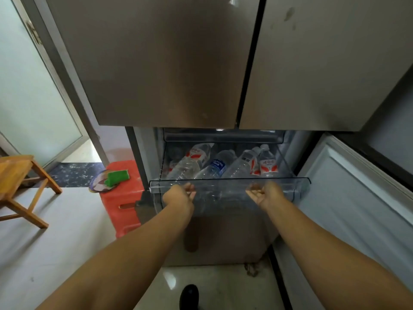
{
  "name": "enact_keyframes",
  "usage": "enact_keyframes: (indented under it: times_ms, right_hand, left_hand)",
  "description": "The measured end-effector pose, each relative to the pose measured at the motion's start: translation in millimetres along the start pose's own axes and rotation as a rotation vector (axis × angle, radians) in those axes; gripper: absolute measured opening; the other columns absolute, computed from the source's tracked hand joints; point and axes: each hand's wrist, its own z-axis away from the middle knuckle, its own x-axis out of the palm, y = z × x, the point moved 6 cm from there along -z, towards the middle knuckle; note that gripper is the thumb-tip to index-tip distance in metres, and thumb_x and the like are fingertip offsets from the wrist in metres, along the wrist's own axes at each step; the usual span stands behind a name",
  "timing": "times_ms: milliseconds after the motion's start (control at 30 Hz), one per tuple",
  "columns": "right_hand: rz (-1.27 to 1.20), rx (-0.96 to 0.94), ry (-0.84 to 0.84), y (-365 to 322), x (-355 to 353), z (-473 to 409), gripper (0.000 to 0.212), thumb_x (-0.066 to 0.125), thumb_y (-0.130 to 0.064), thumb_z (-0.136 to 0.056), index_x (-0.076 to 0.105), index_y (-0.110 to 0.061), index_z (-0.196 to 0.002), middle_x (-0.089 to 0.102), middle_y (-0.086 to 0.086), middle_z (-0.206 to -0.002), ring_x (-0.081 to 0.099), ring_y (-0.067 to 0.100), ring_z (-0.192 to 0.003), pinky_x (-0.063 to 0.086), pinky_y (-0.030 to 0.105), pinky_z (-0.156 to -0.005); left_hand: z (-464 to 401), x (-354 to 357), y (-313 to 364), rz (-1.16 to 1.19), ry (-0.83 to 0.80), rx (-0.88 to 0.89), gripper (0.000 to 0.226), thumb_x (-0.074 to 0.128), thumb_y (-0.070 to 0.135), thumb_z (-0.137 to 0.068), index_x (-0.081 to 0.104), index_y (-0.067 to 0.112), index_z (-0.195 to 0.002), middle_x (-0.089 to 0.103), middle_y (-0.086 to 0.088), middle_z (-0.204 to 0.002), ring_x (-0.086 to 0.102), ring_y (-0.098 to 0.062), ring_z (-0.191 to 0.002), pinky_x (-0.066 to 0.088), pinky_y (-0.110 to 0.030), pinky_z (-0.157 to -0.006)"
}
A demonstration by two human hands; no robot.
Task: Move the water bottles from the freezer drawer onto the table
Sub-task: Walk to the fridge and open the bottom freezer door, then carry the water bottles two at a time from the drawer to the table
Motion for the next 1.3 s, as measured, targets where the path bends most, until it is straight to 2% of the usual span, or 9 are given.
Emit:
enact_keyframes:
  times_ms: [133, 500, 733, 833, 933, 1033, 1100, 1200, 1300]
  right_hand:
    - [0.02, 0.02, 0.02, 12.7, -20.4, 18.6, 0.019, 0.032, -0.002, -0.1, 0.049, -0.002, -0.107, 0.054, 0.011, -0.074, 0.056, 0.018, -0.064, 0.054, 0.041, -0.076]
    - [-0.031, 0.01, -0.011, 34.8, -56.2, 58.8, 0.022, 0.035, -0.009, -0.102, 0.048, -0.002, -0.086, 0.054, 0.012, -0.075, 0.056, 0.021, -0.067, 0.05, 0.044, -0.095]
    - [0.017, -0.017, -0.043, 41.0, -60.4, 57.8, 0.015, 0.038, -0.01, -0.101, 0.051, -0.004, -0.096, 0.057, 0.01, -0.078, 0.059, 0.019, -0.071, 0.054, 0.043, -0.094]
    - [0.113, 0.002, -0.053, 35.2, -59.4, 62.0, 0.015, 0.037, -0.008, -0.101, 0.049, -0.004, -0.111, 0.059, 0.014, -0.081, 0.061, 0.023, -0.076, 0.057, 0.04, -0.082]
    - [0.283, 0.153, -0.035, 31.5, -63.7, 63.6, 0.025, 0.031, -0.004, -0.101, 0.048, 0.002, -0.117, 0.061, 0.023, -0.089, 0.064, 0.032, -0.08, 0.058, 0.038, -0.047]
    - [0.556, 0.274, -0.091, 21.8, -74.1, 67.0, 0.028, 0.027, -0.001, -0.098, 0.052, 0.006, -0.107, 0.067, 0.022, -0.074, 0.068, 0.031, -0.053, 0.053, 0.035, -0.034]
    - [0.889, 0.28, -0.11, 7.2, -83.4, 69.2, 0.029, 0.032, -0.01, -0.1, 0.057, 0.0, -0.089, 0.067, 0.011, -0.053, 0.064, 0.019, -0.038, 0.051, 0.024, -0.034]
    - [1.398, 0.238, -0.083, -23.5, -83.1, 77.8, 0.037, 0.039, -0.017, -0.099, 0.057, -0.012, -0.067, 0.053, -0.004, -0.037, 0.041, 0.006, -0.024, 0.025, 0.01, -0.029]
    - [1.535, -0.014, -0.048, -48.6, -48.1, 73.5, 0.035, 0.046, -0.022, -0.095, 0.051, -0.017, -0.06, 0.049, -0.003, -0.042, 0.038, 0.009, -0.035, 0.027, 0.015, -0.038]
  left_hand:
    - [19.7, -24.0, -14.9, -0.001, 0.034, -0.01, 0.018, 0.033, -0.006, -0.095, 0.05, -0.001, -0.097, 0.056, -0.011, -0.071, 0.054, -0.017, -0.06, 0.05, -0.028, -0.064]
    - [57.8, -61.8, -34.1, 0.03, -0.018, -0.015, 0.034, 0.033, 0.0, -0.098, 0.045, 0.001, -0.067, 0.054, -0.01, -0.069, 0.053, -0.015, -0.061, 0.05, -0.027, -0.069]
    - [56.2, -66.0, -34.2, 0.024, -0.052, -0.012, 0.033, 0.023, -0.001, -0.099, 0.049, 0.0, -0.119, 0.054, -0.013, -0.075, 0.06, -0.019, -0.071, 0.05, -0.029, -0.09]
    - [62.9, -60.2, -39.1, -0.229, -0.131, -0.086, 0.035, 0.025, 0.002, -0.1, 0.049, -0.005, -0.124, 0.059, -0.018, -0.091, 0.064, -0.024, -0.099, 0.051, -0.029, -0.079]
    - [98.1, -40.1, -73.0, -0.701, -0.373, -0.287, 0.024, 0.033, 0.004, -0.098, 0.053, 0.005, -0.084, 0.055, -0.012, -0.083, 0.057, -0.021, -0.075, 0.051, -0.04, -0.082]
    - [128.7, 6.8, -92.9, -1.117, -0.775, -0.379, 0.017, 0.042, 0.011, -0.097, 0.056, 0.013, -0.088, 0.063, -0.005, -0.089, 0.062, -0.017, -0.08, 0.052, -0.035, -0.078]
    - [126.1, 42.1, -77.1, -1.17, -0.856, -0.273, 0.013, 0.045, 0.014, -0.097, 0.057, 0.015, -0.093, 0.065, -0.003, -0.087, 0.062, -0.015, -0.078, 0.054, -0.028, -0.07]
    - [95.4, 84.1, -38.3, -1.216, -0.8, 0.015, 0.014, 0.048, 0.013, -0.095, 0.06, 0.009, -0.102, 0.065, -0.006, -0.086, 0.062, -0.019, -0.074, 0.052, -0.027, -0.067]
    - [44.1, 101.9, -2.4, -1.668, -0.622, 0.573, 0.03, 0.048, 0.021, -0.094, 0.059, 0.001, -0.112, 0.065, -0.018, -0.101, 0.065, -0.032, -0.092, 0.053, -0.035, -0.078]
